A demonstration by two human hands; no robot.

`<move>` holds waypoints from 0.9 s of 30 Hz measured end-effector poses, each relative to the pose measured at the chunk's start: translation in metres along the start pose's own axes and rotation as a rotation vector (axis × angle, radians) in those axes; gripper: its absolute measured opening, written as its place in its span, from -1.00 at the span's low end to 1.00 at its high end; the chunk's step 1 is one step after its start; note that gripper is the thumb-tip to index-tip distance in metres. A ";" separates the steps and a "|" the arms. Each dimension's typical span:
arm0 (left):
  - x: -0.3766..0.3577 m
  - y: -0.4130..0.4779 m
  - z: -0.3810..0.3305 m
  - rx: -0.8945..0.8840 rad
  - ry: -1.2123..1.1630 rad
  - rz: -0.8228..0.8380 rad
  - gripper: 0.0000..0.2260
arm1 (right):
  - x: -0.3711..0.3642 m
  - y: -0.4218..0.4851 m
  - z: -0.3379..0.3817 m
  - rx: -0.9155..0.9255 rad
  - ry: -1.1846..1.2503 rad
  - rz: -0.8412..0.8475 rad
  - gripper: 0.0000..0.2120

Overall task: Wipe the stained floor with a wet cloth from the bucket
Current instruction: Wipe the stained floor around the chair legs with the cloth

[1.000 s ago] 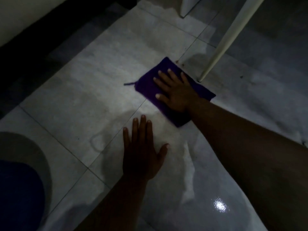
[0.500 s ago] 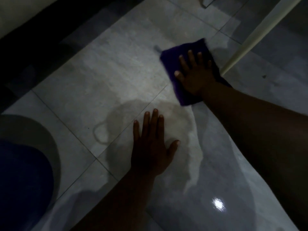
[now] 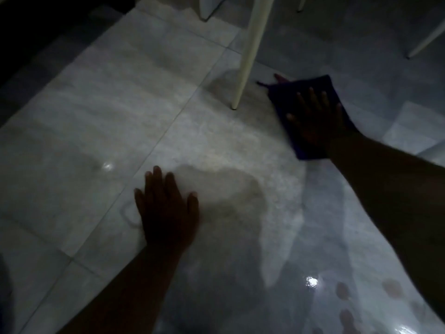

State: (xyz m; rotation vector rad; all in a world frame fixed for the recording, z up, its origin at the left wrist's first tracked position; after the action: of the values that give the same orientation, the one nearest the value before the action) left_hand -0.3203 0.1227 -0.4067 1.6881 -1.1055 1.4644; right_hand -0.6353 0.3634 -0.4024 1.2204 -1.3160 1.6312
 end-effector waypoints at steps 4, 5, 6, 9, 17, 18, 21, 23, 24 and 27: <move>-0.018 -0.008 -0.043 -0.094 0.037 0.022 -0.29 | -0.004 0.041 0.058 0.209 -0.140 0.044 -0.31; -0.019 -0.010 -0.044 -0.090 0.057 0.022 -0.28 | -0.008 0.033 0.062 0.291 -0.165 0.076 -0.30; -0.017 -0.012 -0.043 -0.090 0.070 0.024 -0.27 | -0.010 0.018 0.056 0.345 -0.161 0.090 -0.26; -0.015 -0.012 -0.044 -0.100 0.078 0.001 -0.26 | -0.010 -0.021 -0.003 0.282 -0.073 -0.044 -0.15; -0.015 -0.011 -0.045 -0.086 0.076 0.030 -0.26 | -0.023 -0.051 -0.038 -0.099 0.039 -0.089 -0.27; -0.015 -0.011 -0.046 -0.087 0.075 0.030 -0.26 | -0.029 -0.070 -0.025 -0.060 0.021 -0.101 -0.27; -0.013 -0.012 -0.046 -0.089 0.078 0.034 -0.27 | -0.057 -0.163 0.014 0.155 -0.024 -0.080 -0.28; -0.014 -0.011 -0.048 -0.095 0.081 0.044 -0.26 | -0.079 -0.237 0.018 0.337 -0.068 -0.040 -0.29; -0.015 -0.011 -0.047 -0.094 0.089 0.045 -0.26 | -0.090 -0.268 0.010 0.411 -0.098 -0.018 -0.29; -0.015 -0.013 -0.046 -0.094 0.113 0.032 -0.27 | -0.094 -0.286 -0.042 0.564 -0.204 0.006 -0.28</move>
State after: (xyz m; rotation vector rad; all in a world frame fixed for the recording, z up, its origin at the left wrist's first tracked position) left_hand -0.3296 0.1718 -0.4125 1.5113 -1.1262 1.4847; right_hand -0.3530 0.4759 -0.4051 1.7500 -0.9967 2.0008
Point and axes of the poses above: each hand's wrist, its own y-axis towards the middle knuckle, its own x-axis out of the back of the hand, z = x × y, the point moved 7 cm from there along y, towards the middle knuckle, and after that the axes turned 7 degrees about -x, right-handed, at the moved point
